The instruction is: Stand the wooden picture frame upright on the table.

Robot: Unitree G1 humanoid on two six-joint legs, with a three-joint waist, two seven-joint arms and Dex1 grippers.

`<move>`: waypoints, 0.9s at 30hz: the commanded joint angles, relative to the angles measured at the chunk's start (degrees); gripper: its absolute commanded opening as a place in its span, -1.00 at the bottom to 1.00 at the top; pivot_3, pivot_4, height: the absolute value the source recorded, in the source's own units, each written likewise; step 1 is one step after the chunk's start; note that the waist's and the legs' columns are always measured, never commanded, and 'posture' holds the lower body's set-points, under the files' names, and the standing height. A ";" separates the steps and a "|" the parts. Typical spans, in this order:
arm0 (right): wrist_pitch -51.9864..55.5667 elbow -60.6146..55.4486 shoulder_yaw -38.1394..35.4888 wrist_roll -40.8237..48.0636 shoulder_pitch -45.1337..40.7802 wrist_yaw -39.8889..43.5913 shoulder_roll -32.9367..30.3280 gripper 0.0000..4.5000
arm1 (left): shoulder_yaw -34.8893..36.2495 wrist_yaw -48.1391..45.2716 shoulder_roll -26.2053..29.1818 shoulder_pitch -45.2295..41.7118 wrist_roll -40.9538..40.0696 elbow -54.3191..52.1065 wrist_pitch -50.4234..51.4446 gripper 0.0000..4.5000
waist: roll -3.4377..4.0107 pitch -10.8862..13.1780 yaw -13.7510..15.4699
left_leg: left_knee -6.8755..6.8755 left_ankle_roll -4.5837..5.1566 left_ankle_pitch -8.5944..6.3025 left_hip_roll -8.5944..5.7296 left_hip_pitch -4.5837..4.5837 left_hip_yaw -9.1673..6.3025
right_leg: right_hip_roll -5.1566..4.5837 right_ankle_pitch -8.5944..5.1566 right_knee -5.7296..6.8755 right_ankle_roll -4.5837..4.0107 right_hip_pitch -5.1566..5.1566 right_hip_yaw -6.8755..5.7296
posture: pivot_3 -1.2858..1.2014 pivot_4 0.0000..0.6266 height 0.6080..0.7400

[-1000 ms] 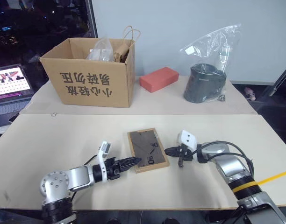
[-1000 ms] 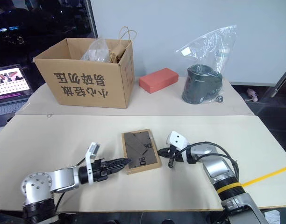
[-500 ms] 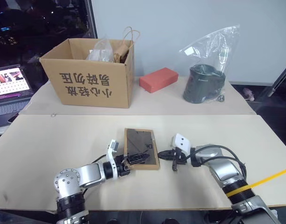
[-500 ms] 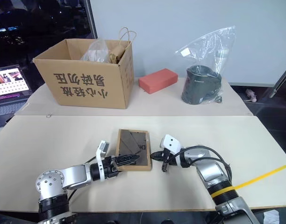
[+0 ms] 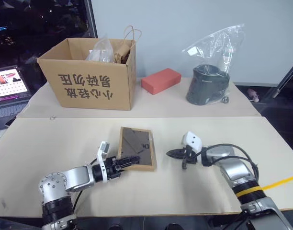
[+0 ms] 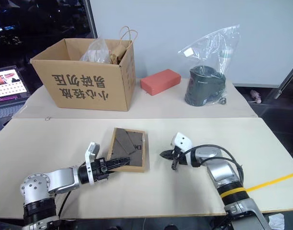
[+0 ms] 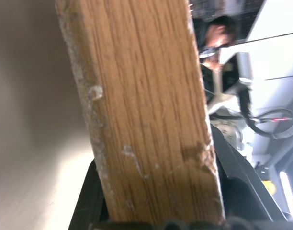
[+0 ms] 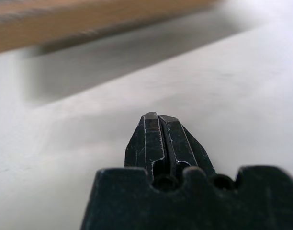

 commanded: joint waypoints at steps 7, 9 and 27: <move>41.82 -10.55 -20.35 34.06 -8.78 -2.03 -2.23 0.02 | -5.72 -13.73 8.12 0.22 -7.33 -10.69 -5.94 -0.44 | 0.02 0.23 0.23 | -0.12 0.01 -0.01 0.01 -0.07 -0.01 | 0.00 0.06 -0.04 -0.13 -0.09 -0.04 | 0.03 -0.52 1.00; 47.30 -11.03 -22.19 38.22 -9.26 -4.06 -1.46 0.30 | -6.97 -15.11 9.26 0.26 -7.25 -11.03 -7.36 -0.44 | 0.01 0.23 0.27 | -0.12 0.01 -0.01 0.00 -0.09 -0.01 | 0.00 0.05 -0.04 -0.14 -0.10 -0.03 | 0.03 -0.52 1.00; 49.99 -18.42 -19.19 44.10 -13.56 -3.82 -9.55 0.99 | -12.79 -18.45 14.17 3.12 -6.05 -9.59 -15.22 -0.44 | 0.04 0.25 0.45 | -0.09 0.02 -0.01 0.02 -0.44 -0.01 | 0.01 0.03 -0.06 -0.11 -0.48 -0.03 | 0.03 -0.52 1.00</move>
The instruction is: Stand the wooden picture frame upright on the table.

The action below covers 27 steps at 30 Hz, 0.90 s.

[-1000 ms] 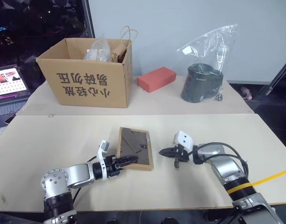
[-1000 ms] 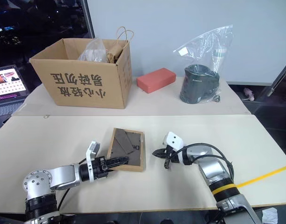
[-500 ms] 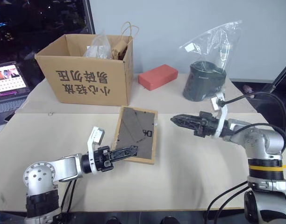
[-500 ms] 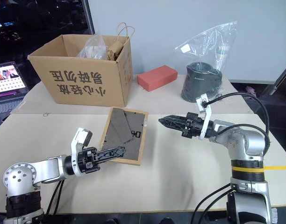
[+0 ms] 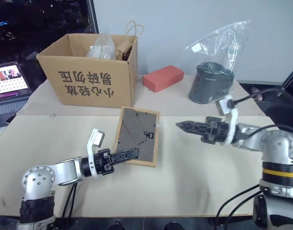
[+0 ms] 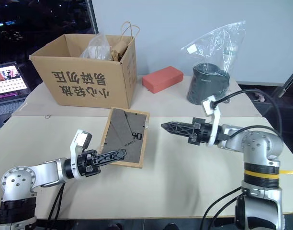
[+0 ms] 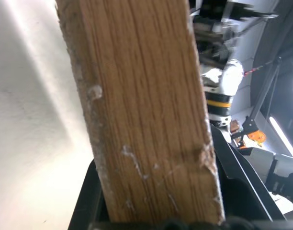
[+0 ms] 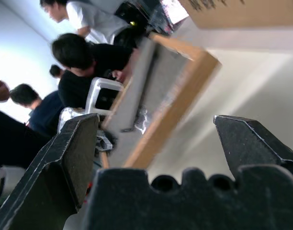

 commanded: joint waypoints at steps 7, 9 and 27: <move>-5.51 -5.90 12.84 -4.71 -8.09 -2.66 6.87 0.99 | -3.58 -0.20 -0.84 -0.12 -0.63 -0.99 -4.19 -0.44 | 0.00 0.00 -0.65 | 0.01 -0.01 0.01 0.05 0.01 0.00 | 0.06 -0.07 0.04 0.12 -0.02 0.01 | 0.03 -0.52 1.00; -8.17 -4.68 17.12 -8.77 -7.87 -2.99 7.66 0.99 | -4.13 0.07 -1.07 0.06 -1.01 -1.21 -4.61 -0.44 | 0.00 0.00 -0.49 | 0.02 -0.01 0.01 0.04 -0.07 0.00 | 0.03 -0.04 0.04 0.08 -0.08 0.02 | 0.03 -0.52 1.00; -14.09 -7.74 25.24 -14.63 -7.40 1.56 12.37 0.99 | -6.05 1.06 -1.35 0.22 0.02 -0.29 -6.86 -0.44 | 0.01 0.01 0.79 | 0.04 -0.02 0.03 0.04 -0.37 0.00 | 0.03 0.04 0.17 -0.06 -0.47 0.01 | 0.03 -0.52 1.00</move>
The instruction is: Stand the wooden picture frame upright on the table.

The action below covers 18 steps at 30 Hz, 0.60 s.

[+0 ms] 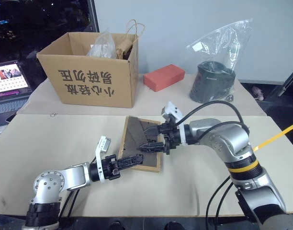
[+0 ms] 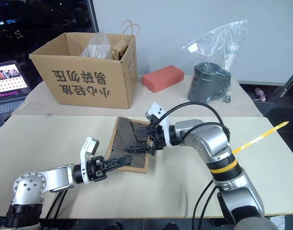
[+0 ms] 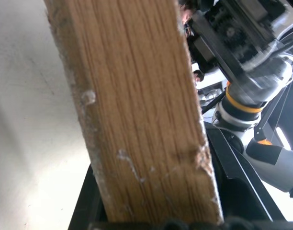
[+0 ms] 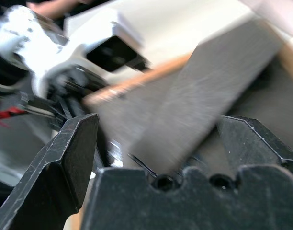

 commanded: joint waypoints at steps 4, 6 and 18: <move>3.98 -4.35 -7.85 9.80 0.04 3.10 0.64 0.99 | 0.37 -2.59 0.14 -1.98 -0.58 -0.37 -1.94 -0.44 | 0.00 0.00 0.14 | 0.00 0.00 0.00 0.00 0.00 0.00 | 0.00 0.00 0.00 -0.01 0.01 -0.01 | 0.03 -0.52 1.00; 2.87 -6.60 -9.36 11.63 1.54 6.78 -2.12 0.99 | 0.56 -2.90 0.30 -2.04 -0.60 -0.08 -2.12 -0.44 | 0.00 0.00 0.17 | 0.00 0.00 0.00 0.00 0.00 0.00 | 0.00 0.00 0.01 -0.01 0.01 -0.01 | 0.03 -0.52 1.00; -2.96 3.74 -12.26 5.35 1.23 8.84 -10.17 0.99 | -0.05 -4.57 1.25 -2.44 -0.52 0.34 -3.00 -0.44 | 0.00 0.00 -0.13 | 0.11 0.01 0.02 -0.01 0.04 0.00 | 0.02 0.01 0.01 0.01 0.04 0.02 | 0.03 -0.52 1.00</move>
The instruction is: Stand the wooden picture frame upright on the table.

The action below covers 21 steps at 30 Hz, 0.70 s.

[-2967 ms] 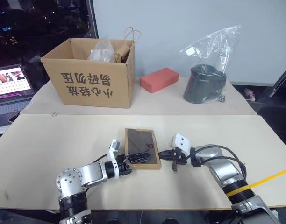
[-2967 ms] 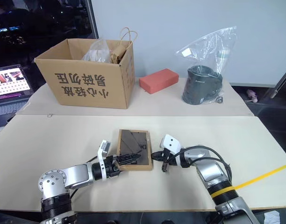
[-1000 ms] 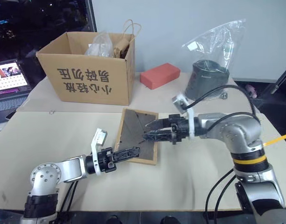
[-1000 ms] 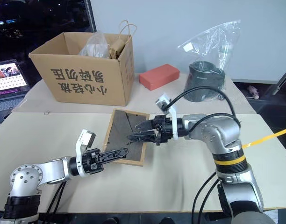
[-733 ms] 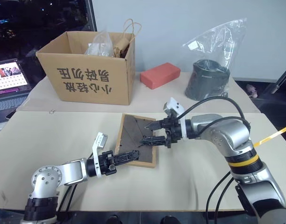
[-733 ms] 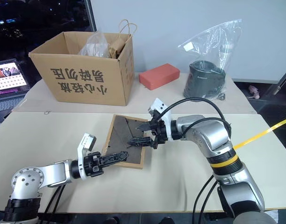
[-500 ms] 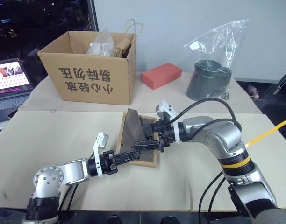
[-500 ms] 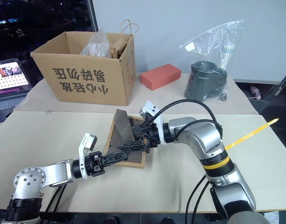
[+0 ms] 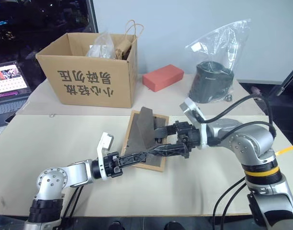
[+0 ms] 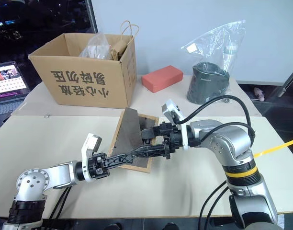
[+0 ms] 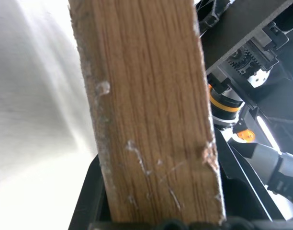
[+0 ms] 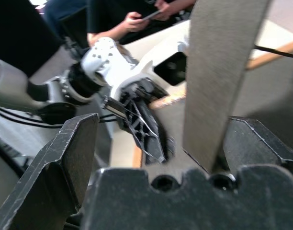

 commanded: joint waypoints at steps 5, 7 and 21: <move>-2.48 5.82 -7.49 0.25 -1.76 3.15 -5.49 0.99 | 1.33 -0.84 -0.03 -0.54 -0.65 -0.65 -1.72 -0.44 | 0.00 0.00 0.47 | -0.08 0.01 -0.01 0.00 -0.05 0.00 | -0.02 0.00 -0.03 0.00 -0.01 -0.01 | 0.03 -0.52 1.00; -1.76 6.19 -7.80 -0.13 -1.37 1.92 -5.71 0.99 | 1.35 -0.86 0.00 -0.44 -0.79 -0.74 -1.76 -0.44 | 0.00 0.00 0.43 | -0.08 0.02 -0.01 -0.01 -0.06 0.00 | -0.02 0.00 -0.04 0.00 -0.01 -0.02 | 0.03 -0.52 1.00; 14.47 16.33 -14.85 5.58 -2.09 -16.96 9.72 0.99 | 1.13 -0.86 -0.01 -0.88 -1.91 -1.54 -1.79 -0.44 | 0.00 0.00 0.28 | -0.03 0.00 0.00 0.00 -0.04 0.00 | 0.00 0.02 0.03 -0.04 -0.01 -0.01 | 0.03 -0.52 1.00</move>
